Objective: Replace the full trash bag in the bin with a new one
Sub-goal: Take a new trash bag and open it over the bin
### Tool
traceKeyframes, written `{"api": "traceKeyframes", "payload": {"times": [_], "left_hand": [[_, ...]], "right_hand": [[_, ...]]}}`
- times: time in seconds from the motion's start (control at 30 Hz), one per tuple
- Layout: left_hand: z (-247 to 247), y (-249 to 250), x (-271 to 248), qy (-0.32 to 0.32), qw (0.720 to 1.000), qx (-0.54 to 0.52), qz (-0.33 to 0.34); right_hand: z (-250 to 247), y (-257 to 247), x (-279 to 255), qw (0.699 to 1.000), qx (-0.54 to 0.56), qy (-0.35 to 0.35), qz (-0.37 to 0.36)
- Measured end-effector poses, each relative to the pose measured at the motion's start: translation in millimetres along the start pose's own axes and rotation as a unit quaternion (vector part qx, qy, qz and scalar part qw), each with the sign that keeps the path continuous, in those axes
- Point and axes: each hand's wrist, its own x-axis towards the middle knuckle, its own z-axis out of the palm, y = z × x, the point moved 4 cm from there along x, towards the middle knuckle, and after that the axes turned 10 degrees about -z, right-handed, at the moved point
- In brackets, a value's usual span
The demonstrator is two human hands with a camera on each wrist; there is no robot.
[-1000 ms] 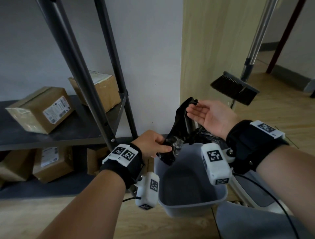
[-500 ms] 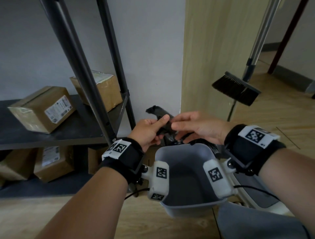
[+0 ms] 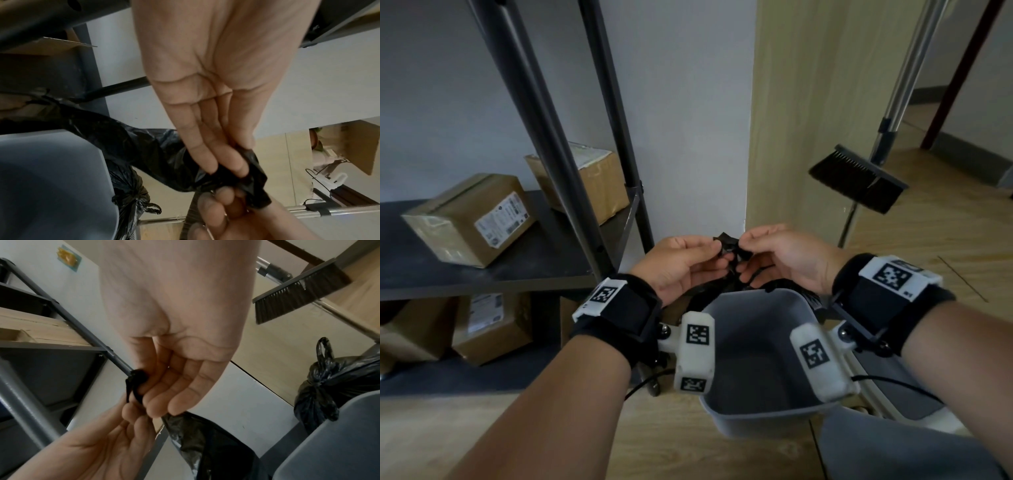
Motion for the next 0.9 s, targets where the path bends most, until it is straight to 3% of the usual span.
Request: {"api": "traceKeyframes", "payload": {"times": [0.4,0.5,0.7,0.8,0.9], "left_hand": [[2,-1,-1,0.023,1.000,0.002,0.016],[2,-1,0,0.030,0.999,0.022,0.014],[5,-2,0,0.049,0.995,0.083,0.016],[5,0,-1,0.060,0.994,0.088,0.010],[-1,5,-1,0.127,0.986,0.099,0.046]], "right_hand": [[1,-1,1,0.997,0.064,0.019,0.044],[3,-1,2,0.998,0.019,0.031,0.045],[4,-3,2,0.995,-0.086,0.033,-0.024],[-3,-1,5,0.992,-0.078,0.096,-0.019],[-21,3,8,0.980,-0.019,0.200,0.001]]}}
